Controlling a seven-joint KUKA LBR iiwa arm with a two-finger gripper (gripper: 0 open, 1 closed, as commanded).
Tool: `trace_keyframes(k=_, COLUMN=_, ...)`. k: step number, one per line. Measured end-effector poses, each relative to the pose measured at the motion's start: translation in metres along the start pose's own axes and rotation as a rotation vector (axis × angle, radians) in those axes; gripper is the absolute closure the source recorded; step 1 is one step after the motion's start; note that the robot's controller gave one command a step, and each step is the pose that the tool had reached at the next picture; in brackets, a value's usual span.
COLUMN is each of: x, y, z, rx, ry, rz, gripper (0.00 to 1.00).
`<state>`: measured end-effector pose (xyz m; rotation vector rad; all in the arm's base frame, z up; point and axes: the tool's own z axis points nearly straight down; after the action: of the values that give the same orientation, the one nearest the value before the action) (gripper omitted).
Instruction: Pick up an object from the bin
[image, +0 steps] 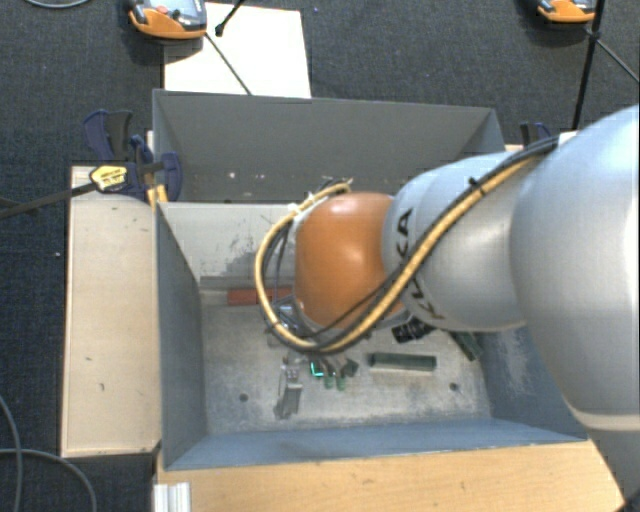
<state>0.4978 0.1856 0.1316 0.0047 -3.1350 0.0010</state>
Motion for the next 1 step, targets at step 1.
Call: trace_keyframes(k=1, x=-0.0021, y=-0.0009, z=-0.0043, rx=-0.002, ry=-0.007, rz=0.006, gripper=0.00)
